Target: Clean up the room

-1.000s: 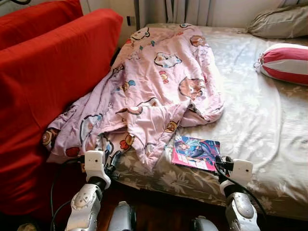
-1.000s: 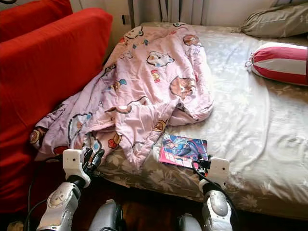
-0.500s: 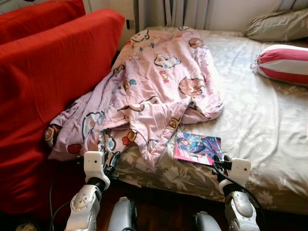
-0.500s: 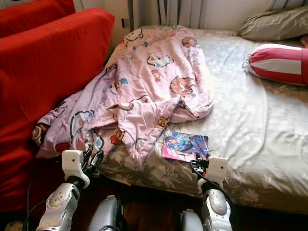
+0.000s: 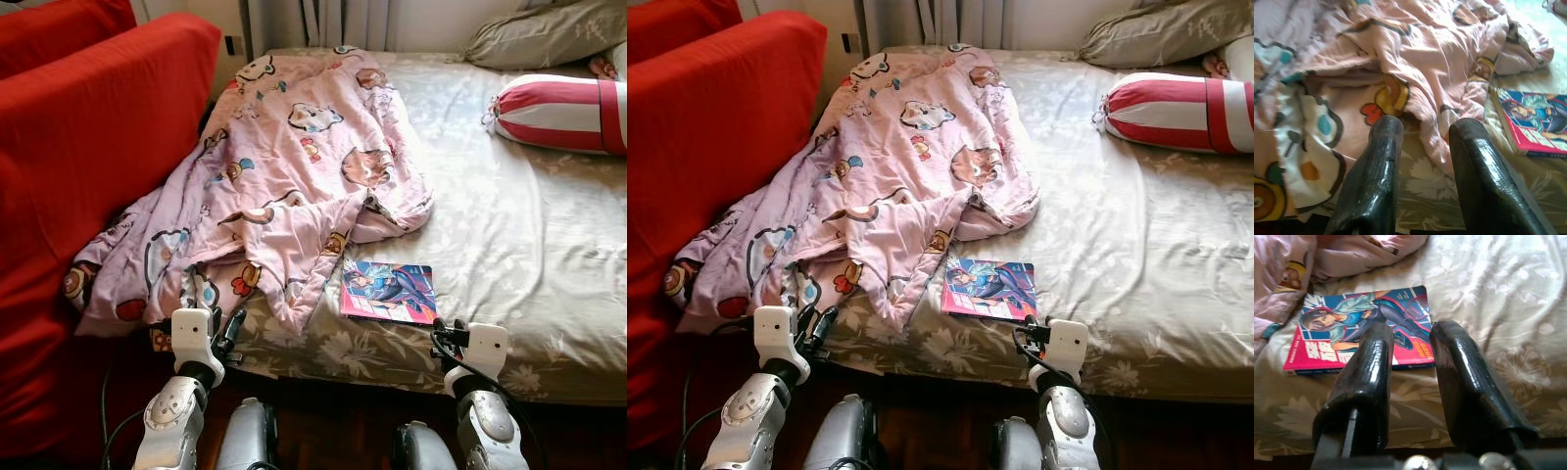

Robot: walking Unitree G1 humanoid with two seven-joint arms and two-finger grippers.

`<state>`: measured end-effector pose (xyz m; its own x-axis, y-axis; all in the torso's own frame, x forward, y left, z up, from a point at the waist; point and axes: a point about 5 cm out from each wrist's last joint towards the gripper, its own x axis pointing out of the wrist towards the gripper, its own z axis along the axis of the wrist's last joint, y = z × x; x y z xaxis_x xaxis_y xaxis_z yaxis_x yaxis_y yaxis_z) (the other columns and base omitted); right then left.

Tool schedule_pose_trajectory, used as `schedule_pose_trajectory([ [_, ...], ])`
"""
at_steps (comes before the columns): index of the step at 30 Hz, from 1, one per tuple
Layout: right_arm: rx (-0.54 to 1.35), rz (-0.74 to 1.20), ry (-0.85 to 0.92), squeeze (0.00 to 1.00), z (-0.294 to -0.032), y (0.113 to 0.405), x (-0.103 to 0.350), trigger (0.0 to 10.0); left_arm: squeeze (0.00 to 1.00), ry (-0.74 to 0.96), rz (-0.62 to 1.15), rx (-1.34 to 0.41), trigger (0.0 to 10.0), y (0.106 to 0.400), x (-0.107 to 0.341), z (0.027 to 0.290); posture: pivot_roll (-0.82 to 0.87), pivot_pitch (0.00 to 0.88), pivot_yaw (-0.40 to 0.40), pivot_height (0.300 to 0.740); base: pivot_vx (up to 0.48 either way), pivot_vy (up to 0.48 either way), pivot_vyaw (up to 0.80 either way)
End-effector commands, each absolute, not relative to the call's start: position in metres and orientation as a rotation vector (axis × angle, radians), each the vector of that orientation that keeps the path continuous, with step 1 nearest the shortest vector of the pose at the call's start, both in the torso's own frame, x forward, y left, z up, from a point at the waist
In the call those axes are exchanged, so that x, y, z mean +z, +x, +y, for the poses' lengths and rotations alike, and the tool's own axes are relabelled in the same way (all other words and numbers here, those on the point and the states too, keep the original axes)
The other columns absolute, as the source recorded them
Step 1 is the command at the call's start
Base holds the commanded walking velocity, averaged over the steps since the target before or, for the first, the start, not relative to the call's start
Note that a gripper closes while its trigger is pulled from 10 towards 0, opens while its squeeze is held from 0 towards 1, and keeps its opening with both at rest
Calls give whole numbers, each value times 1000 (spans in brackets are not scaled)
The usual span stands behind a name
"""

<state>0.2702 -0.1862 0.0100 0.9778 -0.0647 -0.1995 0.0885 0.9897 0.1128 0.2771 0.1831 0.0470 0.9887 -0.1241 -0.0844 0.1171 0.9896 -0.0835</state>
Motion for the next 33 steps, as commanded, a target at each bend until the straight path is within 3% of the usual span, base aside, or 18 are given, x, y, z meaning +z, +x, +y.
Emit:
schedule_pose_trajectory([
  [1, -77, 215, 123, 0, -185, 268, 7, 10000, 0, -69, 116, -126, 10000, 275, 43, 182, 26, 127, 25, 601, 0, 0, 0],
  [19, -12, 244, 128, 0, -174, 268, 2, 10000, 0, -84, 117, -151, 10000, 276, 44, 179, 24, 108, 30, 601, 0, 0, 0],
  [24, 4, 237, 107, 0, -173, 268, 3, 10000, 0, -81, 121, -160, 10000, 276, 43, 178, 24, 104, 33, 601, 273, 0, 640],
  [33, 0, 260, 129, 0, -173, 267, -1, 10000, 0, -86, 123, -170, 10000, 275, 43, 177, 23, 113, 34, 601, 309, 0, 0],
])
